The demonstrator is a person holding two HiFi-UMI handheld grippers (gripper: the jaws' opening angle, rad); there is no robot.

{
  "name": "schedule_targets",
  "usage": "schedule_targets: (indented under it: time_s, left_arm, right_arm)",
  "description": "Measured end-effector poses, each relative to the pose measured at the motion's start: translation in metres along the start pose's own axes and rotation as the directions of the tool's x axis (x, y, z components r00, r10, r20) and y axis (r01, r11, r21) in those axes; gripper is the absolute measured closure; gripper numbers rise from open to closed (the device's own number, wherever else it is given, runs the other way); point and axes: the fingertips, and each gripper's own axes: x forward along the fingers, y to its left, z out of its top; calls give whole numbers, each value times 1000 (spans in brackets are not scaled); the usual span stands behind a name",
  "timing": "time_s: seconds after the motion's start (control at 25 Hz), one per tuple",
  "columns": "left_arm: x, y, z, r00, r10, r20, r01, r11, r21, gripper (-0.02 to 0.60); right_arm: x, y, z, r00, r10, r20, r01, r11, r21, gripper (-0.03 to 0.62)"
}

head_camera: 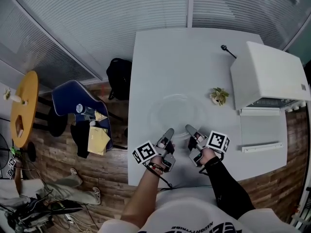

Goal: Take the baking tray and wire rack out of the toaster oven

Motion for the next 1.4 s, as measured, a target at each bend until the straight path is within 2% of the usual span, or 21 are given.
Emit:
schedule_targets:
  time_s: [0.12,0.2,0.32,0.4,0.48,0.6,0.84,1.08,1.24,1.4]
  left_arm:
    - [3,8,-7,997,67,-42,-66,998,22,445]
    - [4,11,-15,991,105,-81,-102,994,47,423]
    - [3,21,-21,980,167,-108,-162,985,50,400]
    - [3,25,-22,971,203,-130,-195,978,70,336]
    - [3,25,-25,956,247,-159,-229,966,122,287]
    - [0,29,-27,929,320,-187,-284,939,193,280]
    - [-12,44,-32,881,419,-222,-368,899,236,278]
    - [-22,48,-28,876,424,-230,-379,900,214,275]
    - [-30,51,-31,859,451,-240,-400,886,234,273]
    - [-40,54,-28,846,481,-229,-419,866,272,273]
  right_arm:
    - [1,-13,-5,995,-91,-28,90,995,-43,520]
    - [0,-22,-10,987,-158,-41,155,986,-67,489]
    - [1,-27,-17,979,-191,-66,187,980,-69,440]
    - [3,-27,-23,975,-201,-94,193,978,-83,408]
    - [2,-27,-26,970,-217,-114,204,973,-110,388]
    - [1,-28,-31,958,-249,-140,228,962,-152,374]
    - [-5,-34,-36,941,-290,-174,258,949,-184,351]
    - [-9,-41,-44,918,-357,-174,322,925,-199,338]
    - [-16,-45,-47,900,-398,-180,357,908,-220,338]
    - [-21,-46,-48,893,-416,-174,370,896,-245,338]
